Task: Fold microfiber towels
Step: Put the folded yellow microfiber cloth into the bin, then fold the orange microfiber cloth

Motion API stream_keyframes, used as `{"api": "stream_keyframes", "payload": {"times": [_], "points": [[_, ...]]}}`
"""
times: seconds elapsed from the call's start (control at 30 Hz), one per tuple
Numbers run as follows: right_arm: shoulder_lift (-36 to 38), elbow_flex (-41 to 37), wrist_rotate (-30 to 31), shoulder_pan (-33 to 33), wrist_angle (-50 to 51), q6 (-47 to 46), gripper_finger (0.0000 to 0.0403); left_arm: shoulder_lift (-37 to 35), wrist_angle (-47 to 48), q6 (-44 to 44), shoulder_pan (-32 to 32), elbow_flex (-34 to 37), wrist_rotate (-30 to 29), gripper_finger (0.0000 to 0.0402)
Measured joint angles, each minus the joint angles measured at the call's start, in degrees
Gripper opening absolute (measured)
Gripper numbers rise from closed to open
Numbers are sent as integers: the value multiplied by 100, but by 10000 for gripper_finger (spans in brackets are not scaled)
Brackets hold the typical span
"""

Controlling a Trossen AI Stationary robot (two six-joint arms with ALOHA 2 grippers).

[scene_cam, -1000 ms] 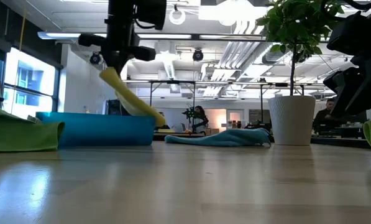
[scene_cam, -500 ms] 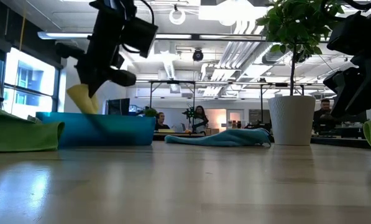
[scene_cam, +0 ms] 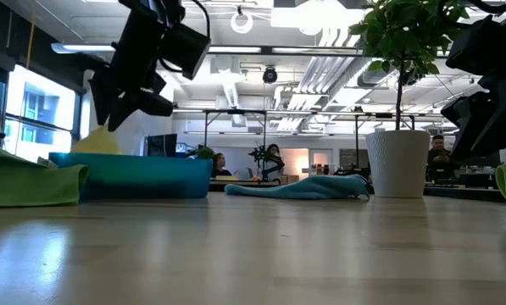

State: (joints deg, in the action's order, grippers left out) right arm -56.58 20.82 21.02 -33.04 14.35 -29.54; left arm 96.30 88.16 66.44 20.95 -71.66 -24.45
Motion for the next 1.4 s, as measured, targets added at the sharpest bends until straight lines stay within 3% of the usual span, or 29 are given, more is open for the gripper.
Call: {"api": "stream_keyframes", "payload": {"times": [0.3, 0.6, 0.83, 0.93, 1.07, 1.4], "points": [[-2, 0, -1, 1, -1, 0, 139, -336, 30, -1074, -130, -358, -25, 140], [-2, 0, 0, 2, 0, 0, 139, -740, -1072, -2591, -1420, -356, 158, 134], [-2, 0, 0, 2, 0, 0, 139, -666, -2825, -3813, -2290, -352, 263, 133], [-2, 0, 0, 2, -2, 0, 139, -678, -3311, -3861, -2489, -358, 258, 133], [-2, 0, -1, 2, 0, 0, 139, -718, -3186, -3785, -2725, -356, 330, 133], [-2, 0, 0, 1, 0, 0, 139, -711, -2191, -2712, -4004, -228, 1917, 133]]}}
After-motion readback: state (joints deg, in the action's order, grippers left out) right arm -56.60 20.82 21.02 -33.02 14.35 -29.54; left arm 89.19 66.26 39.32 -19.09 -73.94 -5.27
